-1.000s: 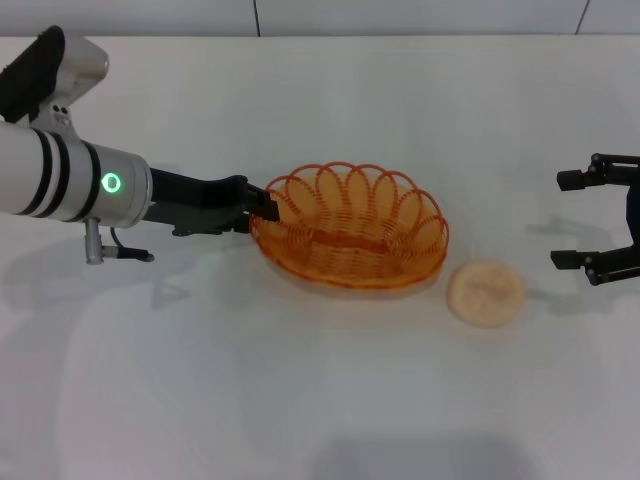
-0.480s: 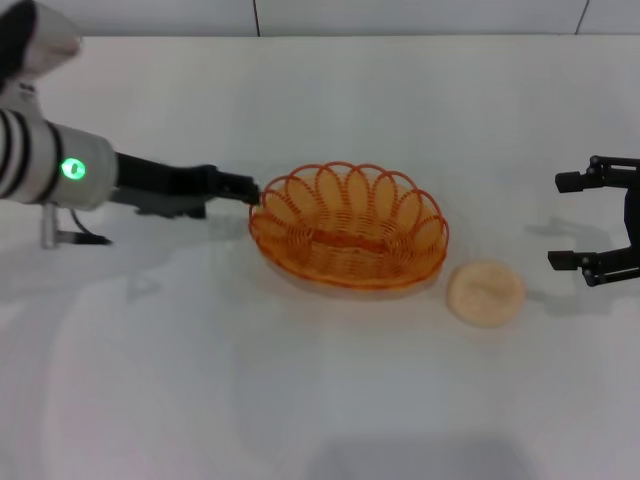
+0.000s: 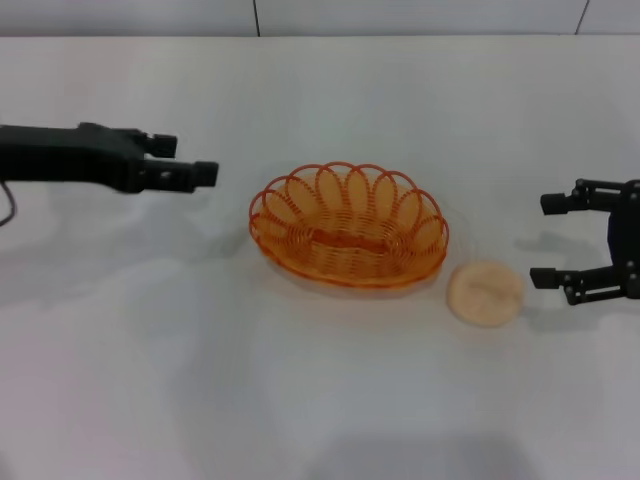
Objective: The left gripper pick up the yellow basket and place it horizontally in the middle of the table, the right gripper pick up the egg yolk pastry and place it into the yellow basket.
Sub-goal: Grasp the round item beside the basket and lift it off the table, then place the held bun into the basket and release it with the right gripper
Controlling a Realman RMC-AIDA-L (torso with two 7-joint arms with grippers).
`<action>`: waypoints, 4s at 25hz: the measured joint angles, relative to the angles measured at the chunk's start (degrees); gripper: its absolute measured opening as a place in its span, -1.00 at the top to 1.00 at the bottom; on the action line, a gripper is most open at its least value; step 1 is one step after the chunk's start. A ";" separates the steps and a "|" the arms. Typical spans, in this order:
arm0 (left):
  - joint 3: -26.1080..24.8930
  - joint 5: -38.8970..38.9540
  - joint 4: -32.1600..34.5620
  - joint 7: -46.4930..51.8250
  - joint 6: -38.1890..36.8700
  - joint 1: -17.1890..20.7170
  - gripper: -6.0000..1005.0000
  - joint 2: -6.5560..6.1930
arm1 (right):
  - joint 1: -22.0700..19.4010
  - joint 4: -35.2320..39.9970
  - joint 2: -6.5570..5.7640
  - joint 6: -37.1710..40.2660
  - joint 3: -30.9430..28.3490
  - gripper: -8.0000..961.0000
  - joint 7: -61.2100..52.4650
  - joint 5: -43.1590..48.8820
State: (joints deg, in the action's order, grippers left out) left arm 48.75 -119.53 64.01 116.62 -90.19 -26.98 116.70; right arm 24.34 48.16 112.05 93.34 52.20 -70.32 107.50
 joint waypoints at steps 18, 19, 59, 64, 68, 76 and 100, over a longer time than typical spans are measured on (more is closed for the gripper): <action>-3.82 1.51 -1.85 -42.14 -10.07 8.49 -0.73 0.05 | -1.27 0.10 1.73 0.09 0.48 -0.81 -5.27 0.90; -4.35 1.51 -2.52 -43.14 -9.63 8.65 -0.73 0.10 | -1.29 0.29 1.69 0.09 0.49 -0.81 -5.54 1.11; -8.85 -1.29 -9.37 -40.46 -7.49 3.84 -0.73 0.08 | 3.99 2.80 3.34 -13.91 14.08 -0.64 -27.37 9.15; -8.85 -1.32 -9.41 -40.65 -6.78 3.84 -0.73 0.29 | 3.99 2.76 3.23 -13.75 14.11 0.00 -26.95 8.66; -8.85 -1.33 -9.43 -41.35 -6.07 3.75 -0.73 0.62 | 4.01 2.72 3.21 -13.83 14.22 0.32 -26.85 8.66; -8.85 -1.33 -9.44 -41.89 -5.35 3.68 -0.73 0.69 | 3.57 3.93 2.62 -13.46 13.32 0.62 -26.81 8.78; -8.19 -1.28 -10.87 -43.54 -5.32 3.75 -0.73 2.23 | 7.45 11.78 3.55 -5.85 6.55 0.85 -25.86 -1.37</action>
State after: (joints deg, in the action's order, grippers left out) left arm 40.56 -120.80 53.14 73.07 -95.51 -23.23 118.92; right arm 31.79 59.94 115.60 87.49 58.75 -96.18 106.13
